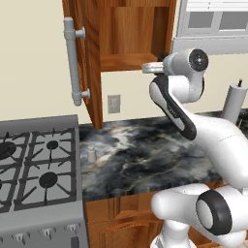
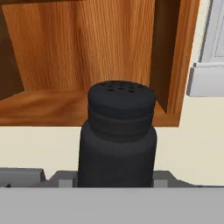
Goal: Take 2 condiments from the cabinet and move them on the counter near the stove.Make sure the condiments are lined up with each other, next to each other.
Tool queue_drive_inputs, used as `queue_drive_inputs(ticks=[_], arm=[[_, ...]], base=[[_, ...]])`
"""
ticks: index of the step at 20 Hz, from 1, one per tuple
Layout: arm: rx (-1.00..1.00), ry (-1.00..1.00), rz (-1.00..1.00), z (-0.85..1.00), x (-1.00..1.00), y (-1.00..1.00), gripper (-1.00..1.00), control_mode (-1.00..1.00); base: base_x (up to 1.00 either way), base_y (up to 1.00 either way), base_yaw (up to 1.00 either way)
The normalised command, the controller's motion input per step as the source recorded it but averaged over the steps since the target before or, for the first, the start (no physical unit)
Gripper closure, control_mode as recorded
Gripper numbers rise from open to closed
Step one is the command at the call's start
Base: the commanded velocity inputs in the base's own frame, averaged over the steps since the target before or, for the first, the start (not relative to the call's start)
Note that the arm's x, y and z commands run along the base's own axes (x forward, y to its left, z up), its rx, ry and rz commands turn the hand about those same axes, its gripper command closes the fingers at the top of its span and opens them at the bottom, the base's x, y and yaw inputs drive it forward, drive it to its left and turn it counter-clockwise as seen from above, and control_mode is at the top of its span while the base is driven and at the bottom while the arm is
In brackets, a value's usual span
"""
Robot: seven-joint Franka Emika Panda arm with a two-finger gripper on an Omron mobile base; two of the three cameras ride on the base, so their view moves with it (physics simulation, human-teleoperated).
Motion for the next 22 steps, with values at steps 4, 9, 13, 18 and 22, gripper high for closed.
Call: queue_drive_inputs(ticks=[4, 9, 13, 18, 22], arm=[[0.0, 0.04, 0.35, 0.0, -0.53, 0.0, 1.0, -1.0], [0.0, 0.06, 0.28, -0.15, -0.27, 0.0, 1.0, -1.0], [0.0, 0.08, 0.25, -0.33, -0.11, 0.06, 1.0, -1.0], [-0.02, 0.06, 0.27, -0.55, 0.0, 0.27, 1.0, -1.0], [-0.01, 0.09, 0.27, -0.53, 0.0, 0.28, 1.0, -1.0]], base=[[0.0, 0.0, 0.0], [0.0, 0.0, 0.0], [0.0, 0.0, 0.0], [0.0, 0.0, 0.0], [0.0, 0.0, 0.0]])
